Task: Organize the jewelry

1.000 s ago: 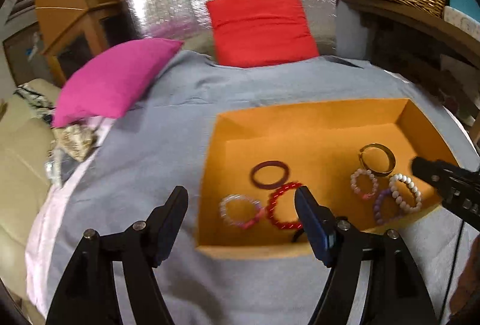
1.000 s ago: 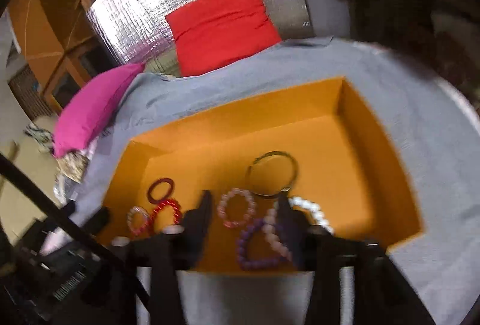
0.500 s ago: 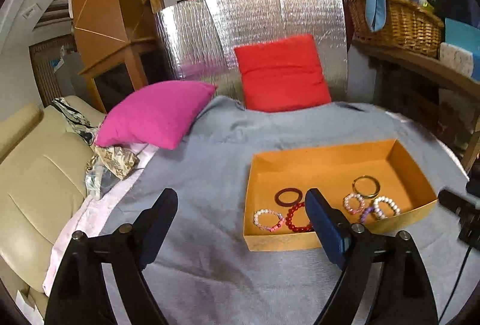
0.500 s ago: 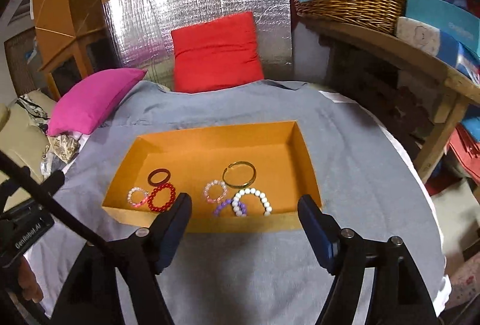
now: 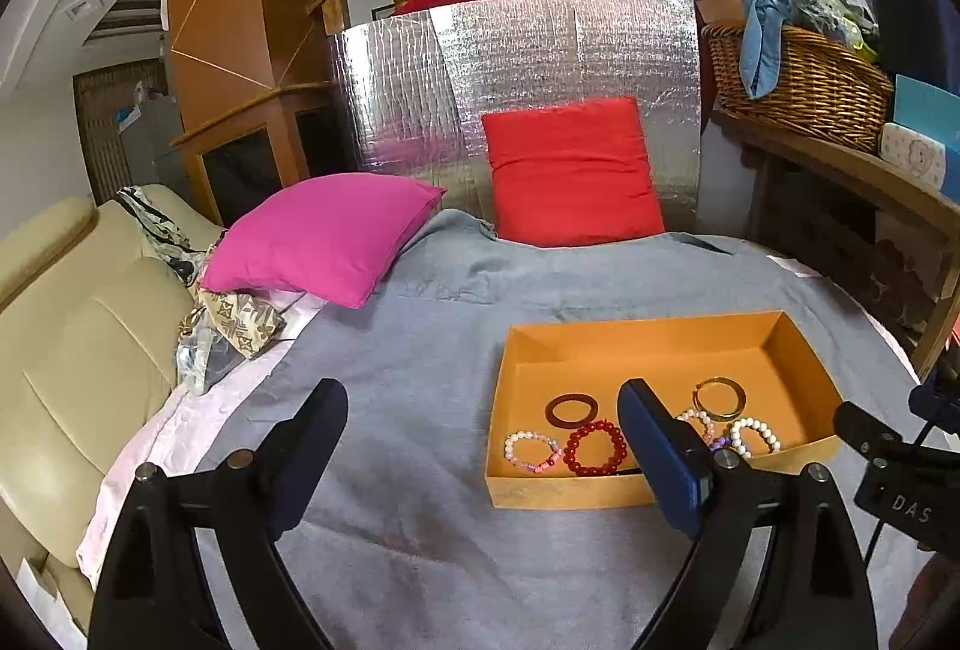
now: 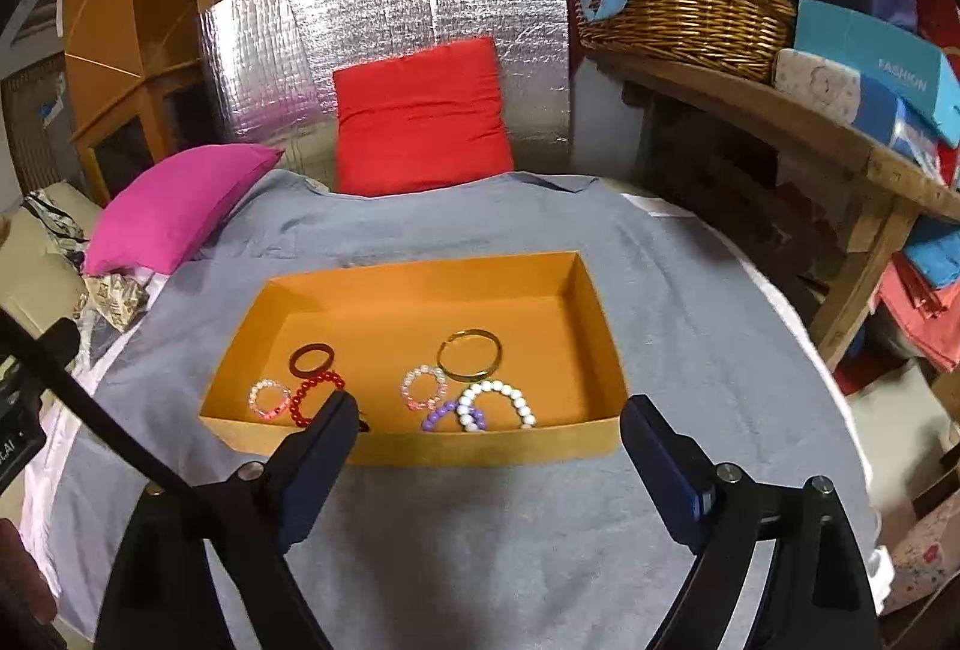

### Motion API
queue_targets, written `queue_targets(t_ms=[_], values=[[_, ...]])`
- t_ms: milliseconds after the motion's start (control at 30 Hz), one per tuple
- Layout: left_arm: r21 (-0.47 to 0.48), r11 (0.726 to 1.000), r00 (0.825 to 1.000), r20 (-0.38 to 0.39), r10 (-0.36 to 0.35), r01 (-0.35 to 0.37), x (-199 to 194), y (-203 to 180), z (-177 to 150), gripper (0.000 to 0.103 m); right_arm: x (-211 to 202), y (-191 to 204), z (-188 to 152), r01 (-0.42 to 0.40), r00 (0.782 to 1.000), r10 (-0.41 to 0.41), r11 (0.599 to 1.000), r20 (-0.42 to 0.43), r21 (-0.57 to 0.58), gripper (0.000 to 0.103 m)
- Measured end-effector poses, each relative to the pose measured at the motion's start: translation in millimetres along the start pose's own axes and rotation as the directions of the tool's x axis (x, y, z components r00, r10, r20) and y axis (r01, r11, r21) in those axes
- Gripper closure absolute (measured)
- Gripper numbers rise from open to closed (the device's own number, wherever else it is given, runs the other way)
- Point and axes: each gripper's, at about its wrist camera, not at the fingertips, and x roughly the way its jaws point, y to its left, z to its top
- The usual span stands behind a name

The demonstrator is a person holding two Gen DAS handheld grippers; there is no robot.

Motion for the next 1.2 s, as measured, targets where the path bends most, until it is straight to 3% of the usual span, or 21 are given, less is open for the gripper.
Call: queue_targets(t_ms=[300, 1200], values=[[0.018, 0.998, 0.999, -0.004, 0.055, -0.055, 13.4, -3.5, 0.8, 0.011, 18.2, 4.4, 2.8, -0.004, 1.000, 0.004, 1.000, -0.014, 0.009, 0.010], [-0.008, 0.998, 0.998, -0.020, 0.067, -0.067, 18.8, 3.1, -0.6, 0.011, 31.1, 13.0, 0.6, -0.027, 0.999, 0.027, 1.000, -0.043, 0.013, 0.010]])
